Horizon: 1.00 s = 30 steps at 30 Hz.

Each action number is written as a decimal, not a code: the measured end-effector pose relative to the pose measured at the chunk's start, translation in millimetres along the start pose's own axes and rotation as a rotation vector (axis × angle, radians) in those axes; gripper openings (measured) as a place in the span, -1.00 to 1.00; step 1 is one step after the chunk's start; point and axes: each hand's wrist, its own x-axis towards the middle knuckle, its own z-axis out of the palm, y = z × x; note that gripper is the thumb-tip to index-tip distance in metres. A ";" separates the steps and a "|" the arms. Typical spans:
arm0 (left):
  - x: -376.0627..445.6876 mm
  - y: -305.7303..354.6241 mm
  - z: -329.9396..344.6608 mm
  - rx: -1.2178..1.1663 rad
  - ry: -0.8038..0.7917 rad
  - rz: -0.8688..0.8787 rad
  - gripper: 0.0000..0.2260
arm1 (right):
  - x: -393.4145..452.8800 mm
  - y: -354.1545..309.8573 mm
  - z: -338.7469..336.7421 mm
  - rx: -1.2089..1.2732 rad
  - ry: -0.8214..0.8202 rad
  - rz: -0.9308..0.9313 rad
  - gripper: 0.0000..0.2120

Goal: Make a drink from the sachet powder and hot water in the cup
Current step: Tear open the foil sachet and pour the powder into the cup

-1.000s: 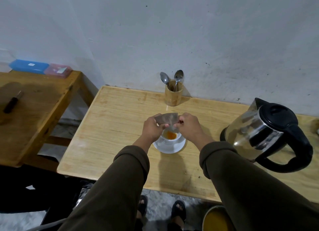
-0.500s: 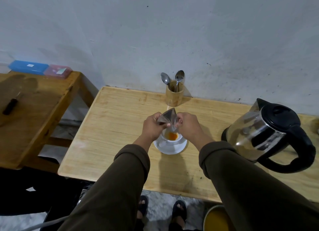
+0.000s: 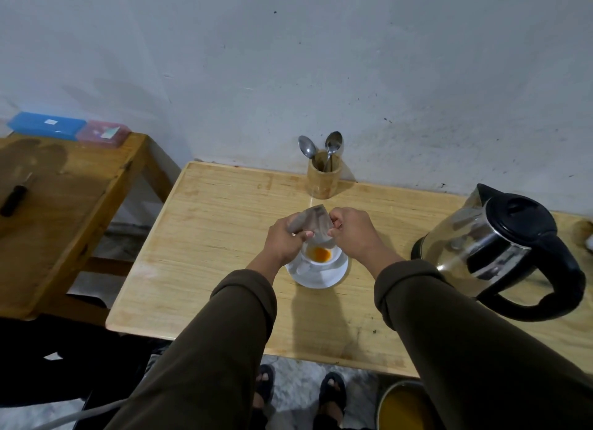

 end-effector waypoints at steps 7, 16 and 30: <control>1.1 1.0 0.0 0.014 -0.044 0.006 -0.77 | -3.8 -3.9 2.2 0.064 -0.039 0.064 -0.61; 0.1 -2.7 -5.1 -0.060 -0.045 0.115 -0.80 | -7.9 2.4 10.8 0.032 0.040 0.123 -0.72; 1.2 -1.6 -35.4 -0.128 0.030 0.206 -0.90 | -24.7 -23.2 -1.4 0.239 0.277 0.349 -0.51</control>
